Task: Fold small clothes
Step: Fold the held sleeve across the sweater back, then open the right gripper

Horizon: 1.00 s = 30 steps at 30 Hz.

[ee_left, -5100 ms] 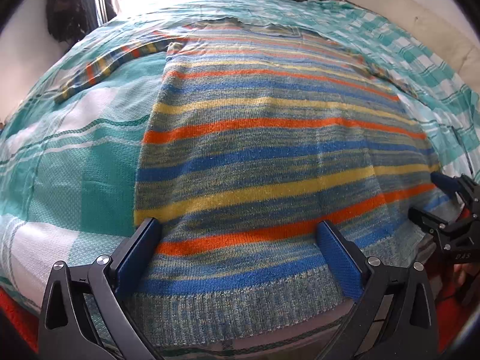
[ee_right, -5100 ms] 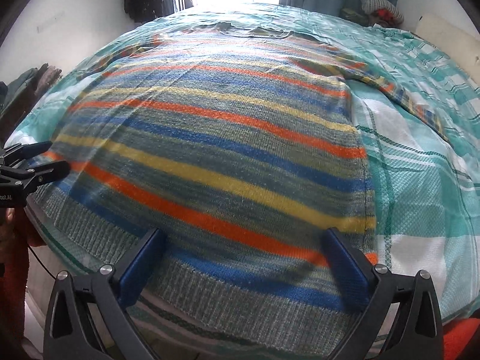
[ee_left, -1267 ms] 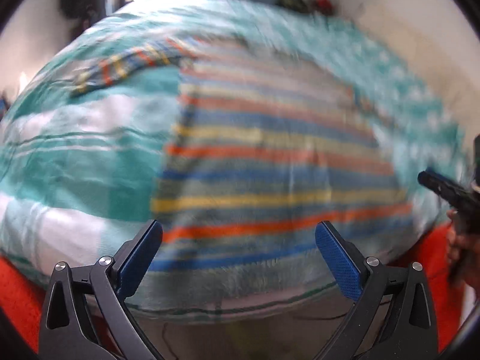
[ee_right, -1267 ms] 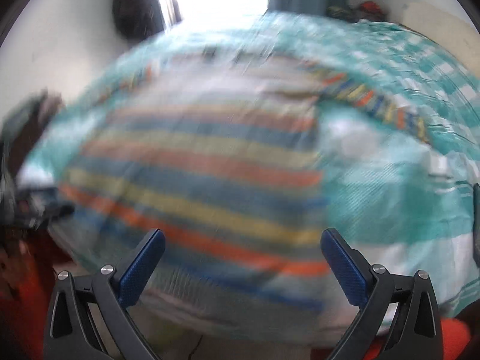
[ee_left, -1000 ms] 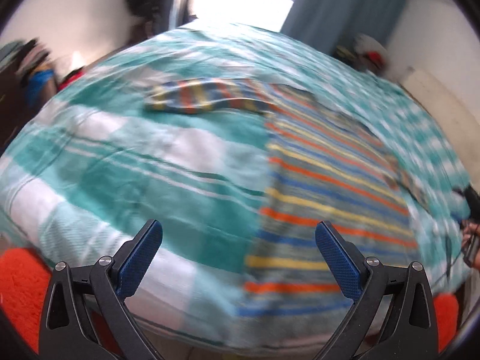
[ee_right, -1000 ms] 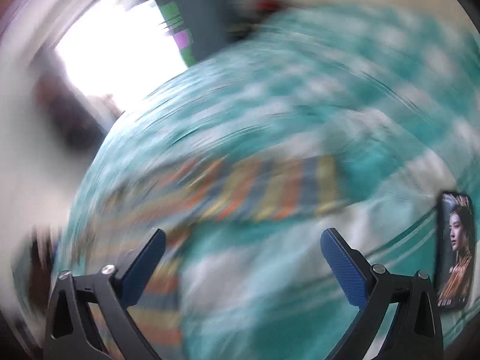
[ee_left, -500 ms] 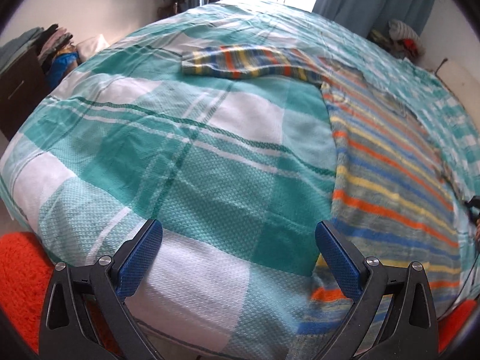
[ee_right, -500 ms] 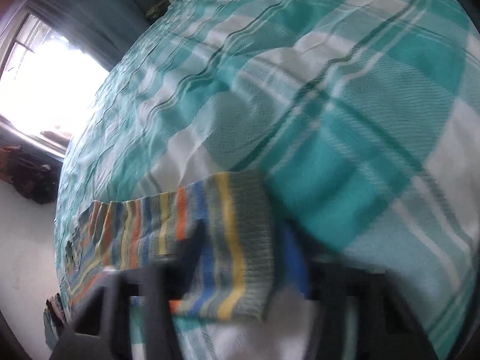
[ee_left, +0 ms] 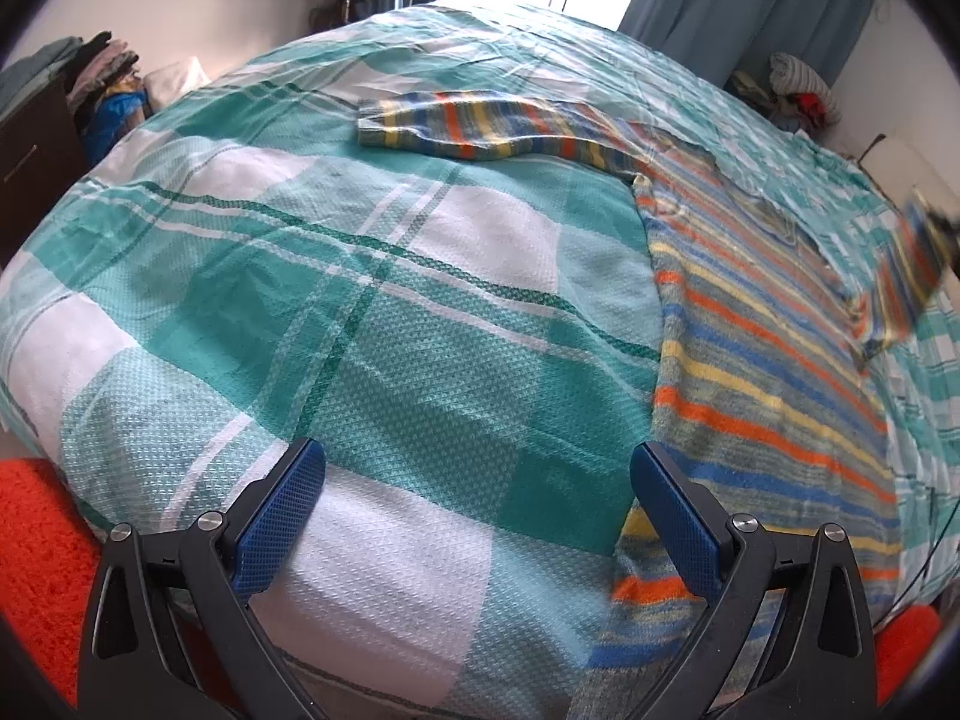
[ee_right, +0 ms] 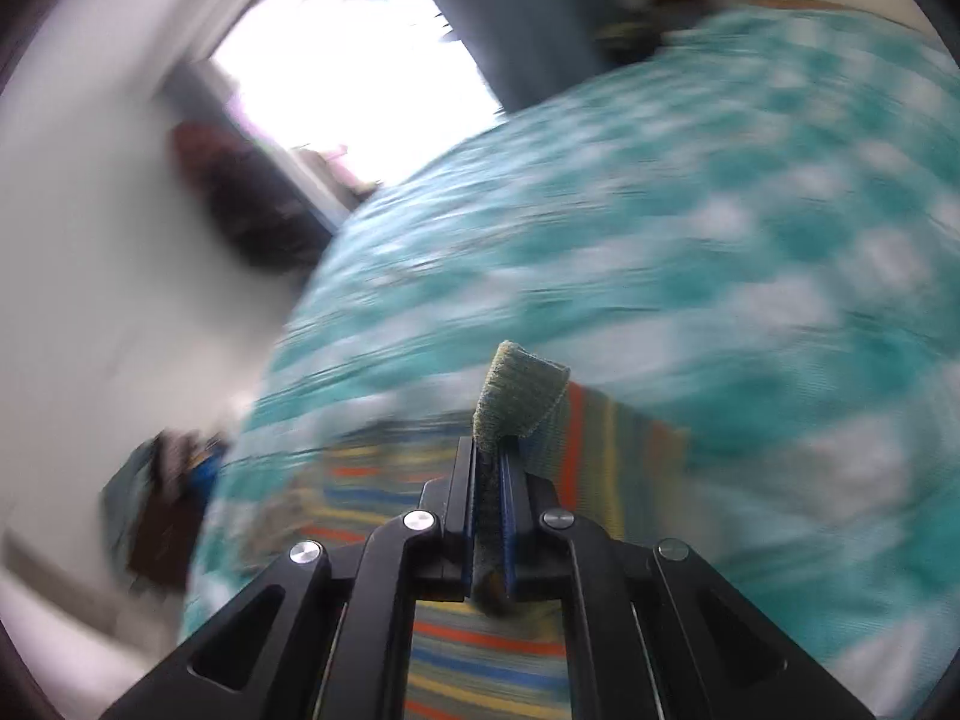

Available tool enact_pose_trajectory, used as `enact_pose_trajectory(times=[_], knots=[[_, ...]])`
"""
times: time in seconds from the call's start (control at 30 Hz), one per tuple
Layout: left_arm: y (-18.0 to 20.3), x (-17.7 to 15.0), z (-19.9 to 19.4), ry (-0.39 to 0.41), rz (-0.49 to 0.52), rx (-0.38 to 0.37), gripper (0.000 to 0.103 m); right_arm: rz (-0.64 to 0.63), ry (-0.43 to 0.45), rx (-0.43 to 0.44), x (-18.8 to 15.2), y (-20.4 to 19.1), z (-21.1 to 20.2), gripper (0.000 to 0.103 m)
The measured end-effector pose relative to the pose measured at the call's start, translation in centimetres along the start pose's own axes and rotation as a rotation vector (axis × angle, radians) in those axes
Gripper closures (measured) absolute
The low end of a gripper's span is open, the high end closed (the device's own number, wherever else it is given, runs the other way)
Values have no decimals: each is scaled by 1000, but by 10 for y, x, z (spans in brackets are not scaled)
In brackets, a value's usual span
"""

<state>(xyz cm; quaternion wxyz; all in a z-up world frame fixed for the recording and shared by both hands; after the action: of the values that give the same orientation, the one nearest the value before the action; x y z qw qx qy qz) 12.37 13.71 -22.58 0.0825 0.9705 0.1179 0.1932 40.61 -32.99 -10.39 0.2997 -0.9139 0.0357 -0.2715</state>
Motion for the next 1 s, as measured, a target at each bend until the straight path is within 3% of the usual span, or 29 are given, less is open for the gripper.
enact_pose_trajectory(times=[0.07,0.1,0.17,0.27,0.37,0.47,0.63,0.7,0.73,0.77,0.8,0.87,0.93,1.0], knots=[[0,-1,-1,1,4,-1,1,16,-43,107,-4,-32,35,87],[0,-1,-1,2,7,-1,1,37,-79,152,-7,-42,54,68],[0,-2,-1,1,12,-1,1,68,-136,242,-14,-56,78,46],[0,-2,-3,1,13,-9,1,68,-109,285,-12,-53,69,46],[-1,-2,-3,-1,3,-22,1,81,-84,182,-9,-16,45,46],[0,-2,-1,-3,1,-21,1,128,-125,116,-23,20,39,46],[3,-4,2,-2,29,18,1,312,-282,144,-74,68,91,46],[3,-4,2,-1,41,30,1,363,-317,33,-98,101,114,47],[4,-5,2,-2,45,34,1,370,-308,-90,-107,126,116,50],[3,-5,2,-1,46,35,1,388,-267,-151,-110,141,112,79],[3,-5,2,-1,46,35,1,401,-237,-168,-110,147,106,85],[3,-5,1,1,44,32,1,349,-168,-234,-105,143,86,79],[4,-4,2,0,42,28,1,234,-156,-255,-105,118,72,78],[7,-3,3,0,45,23,1,100,-168,-292,-118,87,59,68]])
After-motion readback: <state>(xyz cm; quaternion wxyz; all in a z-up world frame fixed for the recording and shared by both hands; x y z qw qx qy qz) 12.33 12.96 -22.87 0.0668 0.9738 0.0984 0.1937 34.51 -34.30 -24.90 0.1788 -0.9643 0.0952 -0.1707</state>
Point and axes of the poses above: each gripper's, at about its wrist camera, not at the fingertips, and z roughly the way its jaws point, y to its right, x to its top, the point moved 10 cm from there along z, roughly the way its jaws point, and after that the axes turned 10 degrees about -y, right-handed, at the moved point
